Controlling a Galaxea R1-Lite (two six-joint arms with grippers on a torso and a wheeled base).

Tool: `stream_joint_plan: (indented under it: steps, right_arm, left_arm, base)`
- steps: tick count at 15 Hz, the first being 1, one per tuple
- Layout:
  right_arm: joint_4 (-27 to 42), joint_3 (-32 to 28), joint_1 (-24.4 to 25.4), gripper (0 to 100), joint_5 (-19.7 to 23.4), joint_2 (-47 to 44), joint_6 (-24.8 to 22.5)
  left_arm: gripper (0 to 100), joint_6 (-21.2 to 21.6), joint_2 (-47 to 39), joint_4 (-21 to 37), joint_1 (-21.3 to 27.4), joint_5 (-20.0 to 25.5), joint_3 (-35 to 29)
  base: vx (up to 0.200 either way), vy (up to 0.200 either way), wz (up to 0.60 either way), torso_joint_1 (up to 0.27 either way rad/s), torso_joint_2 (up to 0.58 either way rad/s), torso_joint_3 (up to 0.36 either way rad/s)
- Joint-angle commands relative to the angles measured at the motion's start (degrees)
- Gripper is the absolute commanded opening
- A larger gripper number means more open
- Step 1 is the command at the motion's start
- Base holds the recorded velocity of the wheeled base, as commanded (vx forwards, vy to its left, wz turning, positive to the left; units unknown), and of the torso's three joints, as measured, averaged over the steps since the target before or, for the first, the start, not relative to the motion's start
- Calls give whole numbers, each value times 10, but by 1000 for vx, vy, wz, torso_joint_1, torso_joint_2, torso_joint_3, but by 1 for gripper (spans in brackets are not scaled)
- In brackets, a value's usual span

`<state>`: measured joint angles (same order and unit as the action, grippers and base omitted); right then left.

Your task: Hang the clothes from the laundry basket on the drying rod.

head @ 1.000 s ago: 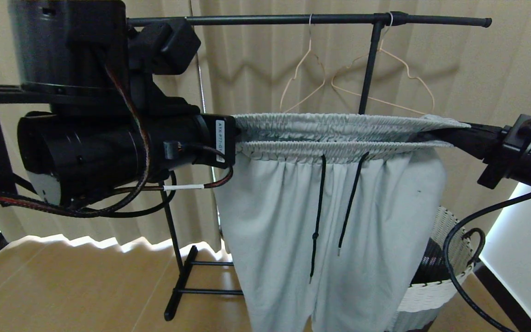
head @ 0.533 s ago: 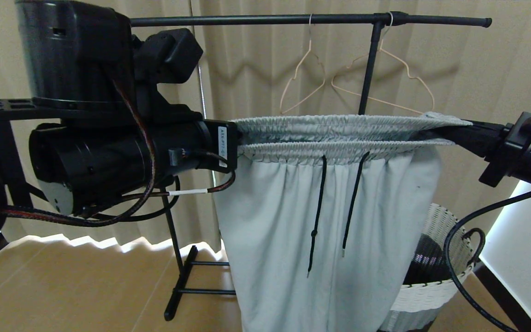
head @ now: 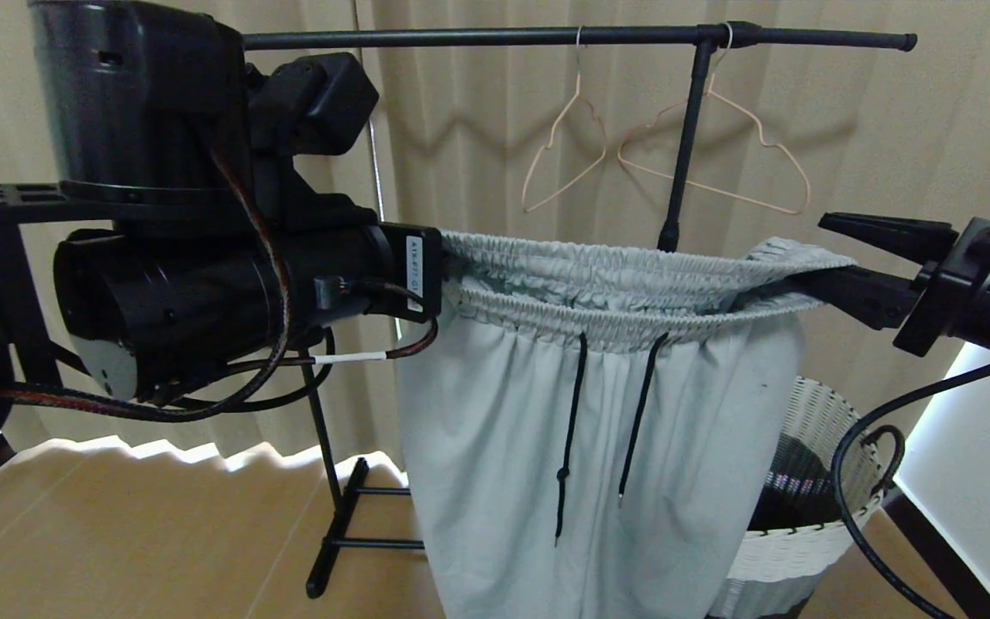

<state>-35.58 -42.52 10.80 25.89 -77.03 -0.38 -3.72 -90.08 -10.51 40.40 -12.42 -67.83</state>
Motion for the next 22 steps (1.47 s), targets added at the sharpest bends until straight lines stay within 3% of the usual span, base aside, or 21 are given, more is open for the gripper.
stream_joint_plan:
  steps: [1, 9, 14, 22]
  right_arm:
    - [0, 2, 1, 100, 1, 0, -1]
    - [0, 31, 26, 100, 3, 19, 0]
    - [0, 46, 26, 100, 3, 35, 0]
    - [1, 84, 33, 100, 2, 43, -1]
  left_arm:
    - [0, 0, -1, 0, -1, 0, 1]
    - [0, 29, -1, -6, -16, -4, 13]
    - [0, 85, 0, -79, -47, -25, 69]
    - [0, 97, -1, -122, -66, -26, 95]
  base:
    - [0, 0, 0, 0, 0, 0]
    - [0, 0, 0, 0, 0, 0]
    - [0, 0, 0, 0, 0, 0]
    - [0, 0, 0, 0, 0, 0]
